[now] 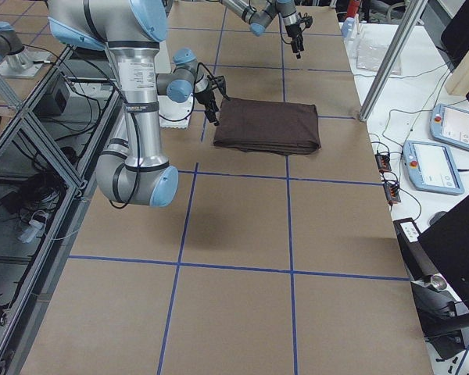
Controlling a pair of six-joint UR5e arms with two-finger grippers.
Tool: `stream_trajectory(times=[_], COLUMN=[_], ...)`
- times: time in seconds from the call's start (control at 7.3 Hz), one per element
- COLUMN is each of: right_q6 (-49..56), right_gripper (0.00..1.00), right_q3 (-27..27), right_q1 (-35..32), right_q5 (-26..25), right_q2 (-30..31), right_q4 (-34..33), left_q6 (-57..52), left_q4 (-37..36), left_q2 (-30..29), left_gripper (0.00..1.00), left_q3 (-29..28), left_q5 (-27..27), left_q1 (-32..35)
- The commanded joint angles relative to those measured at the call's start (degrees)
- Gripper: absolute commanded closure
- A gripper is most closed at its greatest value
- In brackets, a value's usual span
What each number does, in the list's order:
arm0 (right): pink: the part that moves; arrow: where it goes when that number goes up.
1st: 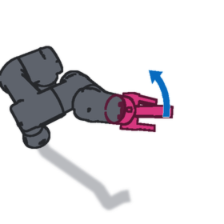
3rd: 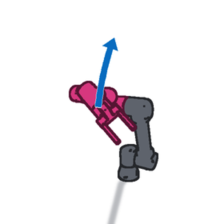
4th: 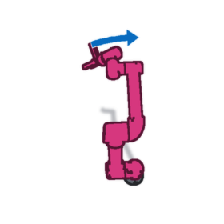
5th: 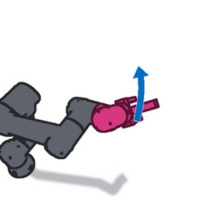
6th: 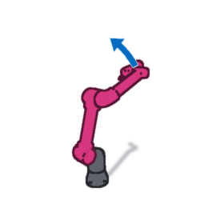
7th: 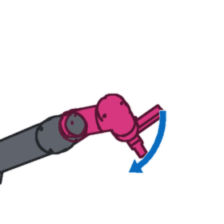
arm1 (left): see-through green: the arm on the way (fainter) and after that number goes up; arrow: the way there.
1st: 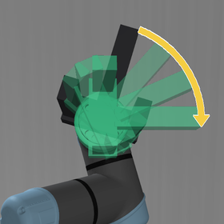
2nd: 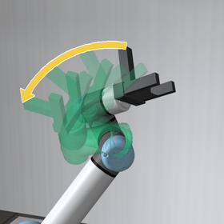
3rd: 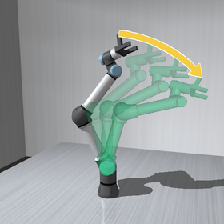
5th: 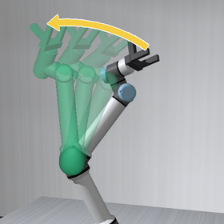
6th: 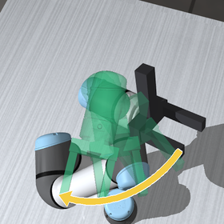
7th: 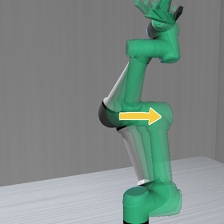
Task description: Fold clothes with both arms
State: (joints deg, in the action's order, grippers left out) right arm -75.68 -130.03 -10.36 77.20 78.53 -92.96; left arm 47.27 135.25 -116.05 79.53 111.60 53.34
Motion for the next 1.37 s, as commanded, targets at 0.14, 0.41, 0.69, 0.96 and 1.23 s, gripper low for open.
stream_trajectory(times=[0.14,0.41,0.69,0.96,1.23], right_q6=[-6.97,-17.27,-24.41,-24.7,-24.7], right_gripper=[0.0,0.0,0.0,0.0,0.0], right_q3=[-0.05,-0.13,-0.13,-0.05,0.13], right_q1=[-2.21,-2.21,-2.21,-2.91,-2.91], right_q5=[4.87,4.8,4.01,3.92,3.31], right_q2=[0.66,3.01,5.05,4.96,4.96], right_q4=[11.55,19.45,25.19,25.2,25.28], left_q6=[13.86,27.45,42.21,50.01,50.02], left_q4=[-0.33,-2.78,-2.8,-2.8,-2.8], left_q2=[1.51,6.6,8.56,8.38,8.03], left_gripper=[0.0,0.0,0.12,0.45,0.45], left_q3=[8.59,20.61,25.14,24.28,23.05], left_q5=[-0.32,-4.34,-11.81,-17.97,-17.99], left_q1=[-8.49,-17.7,-26.76,-33.54,-36.54])
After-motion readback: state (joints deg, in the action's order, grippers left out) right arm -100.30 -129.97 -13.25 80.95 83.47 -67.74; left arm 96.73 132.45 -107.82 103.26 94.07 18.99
